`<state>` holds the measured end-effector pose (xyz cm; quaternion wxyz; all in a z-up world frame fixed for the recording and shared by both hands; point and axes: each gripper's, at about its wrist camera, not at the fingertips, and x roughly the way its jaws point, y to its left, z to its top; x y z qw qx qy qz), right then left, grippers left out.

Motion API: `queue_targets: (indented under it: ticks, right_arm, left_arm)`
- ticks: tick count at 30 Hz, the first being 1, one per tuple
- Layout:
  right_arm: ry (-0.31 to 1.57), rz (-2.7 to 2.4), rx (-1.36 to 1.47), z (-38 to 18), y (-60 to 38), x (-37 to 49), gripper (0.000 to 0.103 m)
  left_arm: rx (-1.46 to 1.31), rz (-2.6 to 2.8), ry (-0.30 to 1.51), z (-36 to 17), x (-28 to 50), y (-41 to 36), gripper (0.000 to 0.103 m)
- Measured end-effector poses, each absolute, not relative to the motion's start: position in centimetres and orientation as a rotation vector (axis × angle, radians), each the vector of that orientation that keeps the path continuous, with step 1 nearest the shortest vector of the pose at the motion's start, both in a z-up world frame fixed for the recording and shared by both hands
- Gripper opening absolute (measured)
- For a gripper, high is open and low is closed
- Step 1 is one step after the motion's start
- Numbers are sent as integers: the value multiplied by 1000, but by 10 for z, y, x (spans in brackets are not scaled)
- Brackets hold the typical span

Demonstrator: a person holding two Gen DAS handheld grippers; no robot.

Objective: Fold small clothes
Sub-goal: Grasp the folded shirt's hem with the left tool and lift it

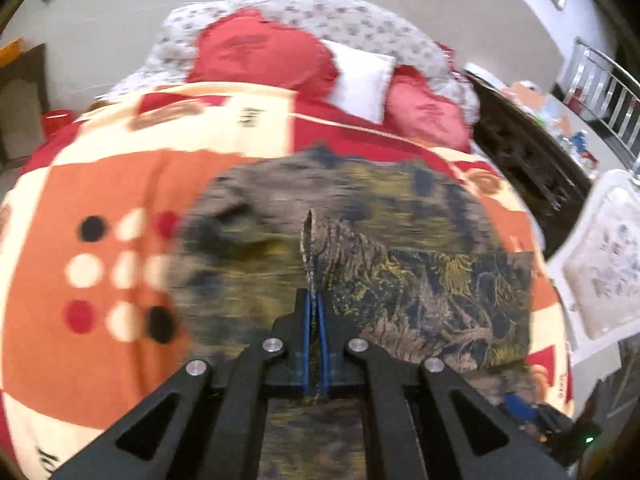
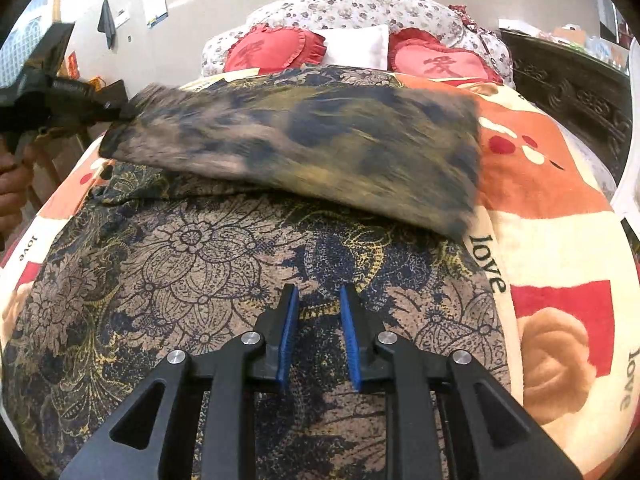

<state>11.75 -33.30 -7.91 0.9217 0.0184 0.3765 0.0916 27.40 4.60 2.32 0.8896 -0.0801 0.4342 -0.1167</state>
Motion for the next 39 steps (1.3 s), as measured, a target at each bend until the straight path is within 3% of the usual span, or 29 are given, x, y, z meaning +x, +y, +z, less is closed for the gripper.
queue_targets:
  ticks: [11,13,17,18,23,28,30,32,39]
  right_arm:
    - [774,205,64,-80,-337,118,23]
    - [774,205,63,-80,-338,118,23]
    - [775,206,66,-80,-337,118,23]
    - [774,206,68,-80,-337,118,23]
    - [777,215,84,-80,-340,119,23]
    - [801,232,115,-76,-344,123,24]
    - [794,222,161,-65,-354,128,24]
    - [712,151,189,-45,-370,134,24]
    - [753,223,203,-40,-380,217,23]
  left_arm:
    - [-226,-168,978,-21,277,86,4]
    - [-233,-165,1007,-28,278,85,11]
    - [-218,-92,977,-23,273,95,35]
    - [-224,-58,947,-19,269,99,36]
    - [-256,-43,821,2,258,86,36]
    - [-77,-83,885,-30,277,30,36]
    - [-17,-22,949,-55,281,31,27]
    - [14,10,897,-57,272,32,21]
    - [41,62,841,-60,259,24,21]
